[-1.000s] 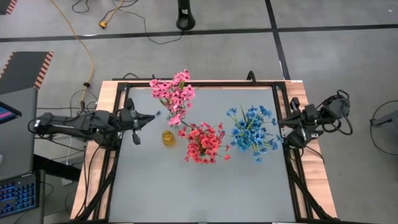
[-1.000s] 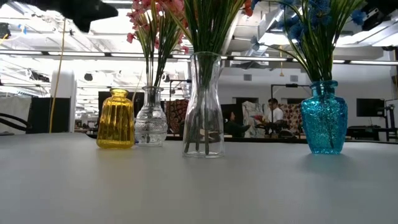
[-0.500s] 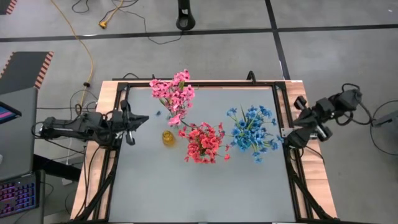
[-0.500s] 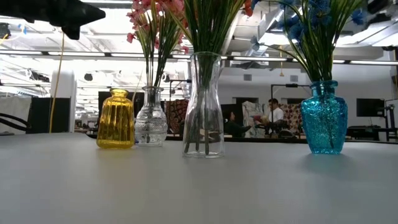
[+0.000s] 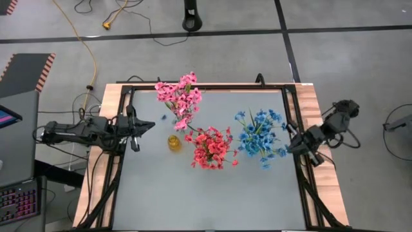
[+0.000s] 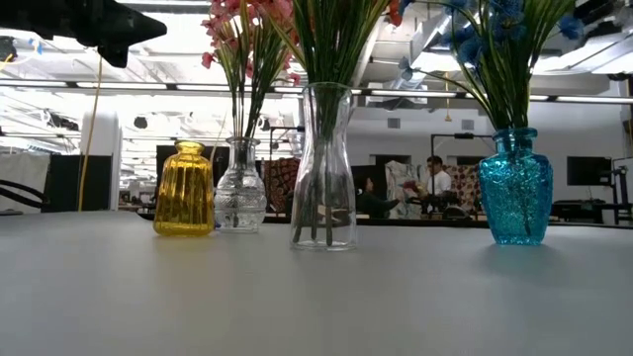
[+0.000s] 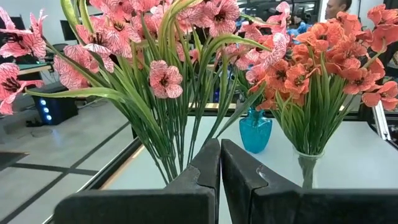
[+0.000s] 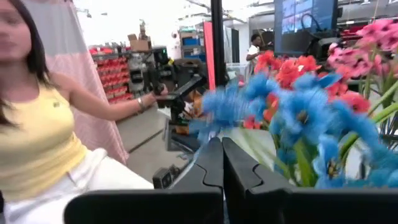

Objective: Sort flowers into vase by color
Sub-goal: Return to Home Position

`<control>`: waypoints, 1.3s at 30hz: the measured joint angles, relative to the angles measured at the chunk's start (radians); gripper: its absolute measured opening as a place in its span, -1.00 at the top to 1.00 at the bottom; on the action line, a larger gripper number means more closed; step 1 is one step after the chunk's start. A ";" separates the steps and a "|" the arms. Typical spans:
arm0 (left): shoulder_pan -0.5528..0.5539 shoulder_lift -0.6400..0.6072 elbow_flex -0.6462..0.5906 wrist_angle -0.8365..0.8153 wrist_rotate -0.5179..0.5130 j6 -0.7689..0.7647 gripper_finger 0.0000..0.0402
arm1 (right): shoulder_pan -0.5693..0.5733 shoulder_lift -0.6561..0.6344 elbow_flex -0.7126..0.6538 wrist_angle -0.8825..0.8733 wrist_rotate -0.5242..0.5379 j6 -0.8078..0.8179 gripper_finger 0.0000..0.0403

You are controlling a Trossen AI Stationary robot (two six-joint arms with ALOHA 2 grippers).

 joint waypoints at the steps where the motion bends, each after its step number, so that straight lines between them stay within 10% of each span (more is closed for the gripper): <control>1: 0.000 0.000 0.000 0.000 0.000 0.000 0.99 | 0.000 0.003 -0.016 0.011 -0.001 -0.010 0.89; 23: 0.000 0.000 0.000 0.000 0.033 -0.004 0.99 | -0.068 0.003 -0.223 0.343 0.028 -0.316 0.90; 39: 0.000 0.001 0.000 -0.010 0.032 -0.002 0.99 | -0.276 -0.097 -0.231 0.079 -0.051 -0.151 0.89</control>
